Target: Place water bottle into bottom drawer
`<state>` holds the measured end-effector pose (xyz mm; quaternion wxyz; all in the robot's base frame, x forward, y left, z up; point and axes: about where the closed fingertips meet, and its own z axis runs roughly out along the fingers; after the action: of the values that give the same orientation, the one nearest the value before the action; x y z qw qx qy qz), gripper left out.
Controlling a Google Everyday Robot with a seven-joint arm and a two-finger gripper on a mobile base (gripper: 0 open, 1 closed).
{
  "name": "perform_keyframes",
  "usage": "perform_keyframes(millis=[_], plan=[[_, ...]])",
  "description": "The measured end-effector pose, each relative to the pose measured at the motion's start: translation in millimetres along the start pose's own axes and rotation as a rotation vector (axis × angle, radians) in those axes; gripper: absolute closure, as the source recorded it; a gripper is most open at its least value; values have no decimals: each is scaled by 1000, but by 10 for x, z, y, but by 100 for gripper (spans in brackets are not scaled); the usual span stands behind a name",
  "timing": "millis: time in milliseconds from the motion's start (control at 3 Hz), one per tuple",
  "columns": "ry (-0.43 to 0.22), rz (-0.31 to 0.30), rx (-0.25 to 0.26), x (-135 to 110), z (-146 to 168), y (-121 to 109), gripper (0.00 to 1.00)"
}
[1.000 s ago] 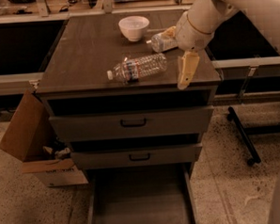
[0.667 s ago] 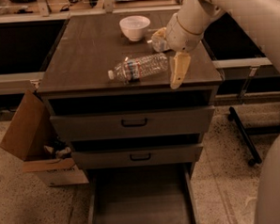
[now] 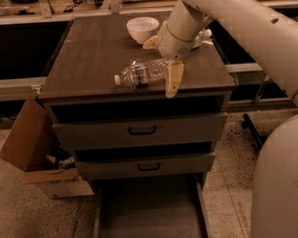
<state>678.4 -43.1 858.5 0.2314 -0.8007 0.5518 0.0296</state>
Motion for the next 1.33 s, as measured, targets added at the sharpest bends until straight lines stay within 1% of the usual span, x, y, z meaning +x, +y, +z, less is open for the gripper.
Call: perform_keyframes(millis=[333,667,1000,1333], plan=[[16,-13,-36,-82,160,-8,0],[43,-10,-68,-103,275,-4,5],[53,3,-84,-101,324,-2,22],[51,11,-85,-95,311,-6,46]])
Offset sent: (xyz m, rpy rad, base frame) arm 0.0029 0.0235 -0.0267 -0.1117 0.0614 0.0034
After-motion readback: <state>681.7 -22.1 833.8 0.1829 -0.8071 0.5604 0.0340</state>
